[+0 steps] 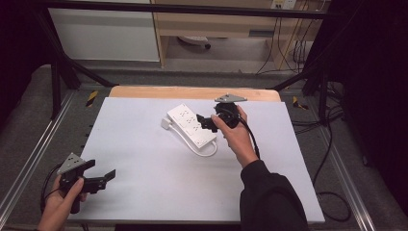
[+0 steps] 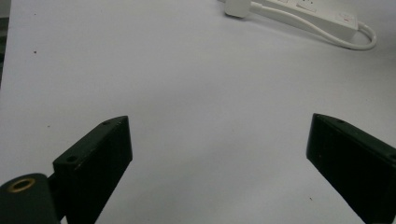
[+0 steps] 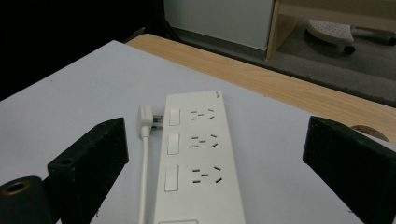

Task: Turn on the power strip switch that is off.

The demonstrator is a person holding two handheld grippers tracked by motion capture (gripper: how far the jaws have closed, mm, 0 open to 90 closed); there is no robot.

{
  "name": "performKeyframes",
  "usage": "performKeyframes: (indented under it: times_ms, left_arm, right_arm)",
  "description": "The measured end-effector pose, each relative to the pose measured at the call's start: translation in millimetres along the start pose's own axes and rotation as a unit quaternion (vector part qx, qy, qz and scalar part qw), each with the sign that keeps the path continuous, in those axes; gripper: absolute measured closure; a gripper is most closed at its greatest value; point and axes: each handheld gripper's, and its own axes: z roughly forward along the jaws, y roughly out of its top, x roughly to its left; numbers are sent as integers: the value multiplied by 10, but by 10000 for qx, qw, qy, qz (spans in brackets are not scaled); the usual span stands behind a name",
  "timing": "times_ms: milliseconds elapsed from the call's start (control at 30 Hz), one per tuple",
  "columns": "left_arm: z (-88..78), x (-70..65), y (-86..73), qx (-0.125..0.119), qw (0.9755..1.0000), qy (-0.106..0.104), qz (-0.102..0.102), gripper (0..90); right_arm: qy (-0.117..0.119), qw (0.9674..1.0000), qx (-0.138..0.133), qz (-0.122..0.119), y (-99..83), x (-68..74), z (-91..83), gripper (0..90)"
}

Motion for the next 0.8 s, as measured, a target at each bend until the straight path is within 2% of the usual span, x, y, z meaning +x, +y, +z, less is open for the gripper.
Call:
performKeyframes:
  times_ms: [300,500,633,800]
  left_arm:
    - [13,5,-6,38,10000,8,-5,69]
    - [9,-5,-7,25,10000,15,-9,69]
    - [8,-3,-9,31,10000,22,-13,70]
    - [10,4,-11,27,10000,6,-33,70]
  right_arm:
    - [43,9996,-240,117,-40,-95,-271,75]
    - [-13,9996,-275,-1,-59,-122,-425,76]
    - [-82,9996,-273,-70,-129,-152,-554,76]
    - [-159,9992,-373,-20,-252,-221,-736,76]
